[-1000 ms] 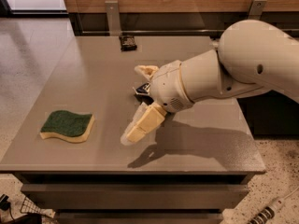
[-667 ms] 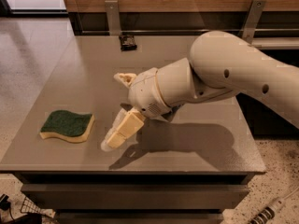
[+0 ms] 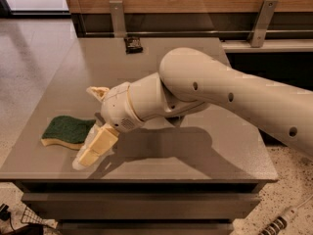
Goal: Move sponge near rxbar chocolate
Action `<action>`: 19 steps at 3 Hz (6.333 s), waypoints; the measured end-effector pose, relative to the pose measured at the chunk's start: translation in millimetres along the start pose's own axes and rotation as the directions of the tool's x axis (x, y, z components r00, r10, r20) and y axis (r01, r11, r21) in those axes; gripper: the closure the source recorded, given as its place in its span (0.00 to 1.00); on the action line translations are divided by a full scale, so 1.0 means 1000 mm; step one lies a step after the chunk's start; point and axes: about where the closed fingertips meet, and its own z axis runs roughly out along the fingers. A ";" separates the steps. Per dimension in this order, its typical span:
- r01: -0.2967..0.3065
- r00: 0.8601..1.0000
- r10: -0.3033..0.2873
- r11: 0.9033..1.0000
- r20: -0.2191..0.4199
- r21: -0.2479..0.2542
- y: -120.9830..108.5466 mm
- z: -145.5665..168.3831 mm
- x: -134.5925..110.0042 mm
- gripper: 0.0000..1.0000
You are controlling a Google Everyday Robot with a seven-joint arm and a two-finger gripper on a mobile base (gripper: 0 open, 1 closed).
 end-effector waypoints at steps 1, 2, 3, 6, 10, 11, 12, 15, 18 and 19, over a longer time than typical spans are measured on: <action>-0.022 0.999 0.022 1.000 0.028 -0.012 -0.001 0.017 0.011 0.00; -0.053 0.997 0.055 0.998 0.058 -0.027 -0.004 0.027 0.027 0.18; -0.078 0.993 0.081 0.996 0.082 -0.041 -0.006 0.034 0.039 0.42; -0.075 0.993 0.079 0.996 0.084 -0.049 -0.004 0.038 0.037 1.00; -0.159 0.987 0.156 0.983 0.042 0.088 -0.077 -0.055 0.026 1.00; -0.224 0.974 0.219 0.963 0.051 0.147 -0.118 -0.082 0.043 1.00; -0.310 0.950 0.309 0.925 0.041 0.219 -0.157 -0.108 0.069 1.00; -0.467 0.862 0.507 0.775 0.023 0.426 -0.246 -0.188 0.129 1.00; -0.425 0.888 0.456 0.754 0.068 0.501 -0.282 -0.179 0.134 1.00; -0.385 0.907 0.414 0.738 0.078 0.555 -0.315 -0.193 0.135 1.00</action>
Offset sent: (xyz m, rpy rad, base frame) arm 0.0175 0.0124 -0.0600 0.0927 0.1126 -0.0037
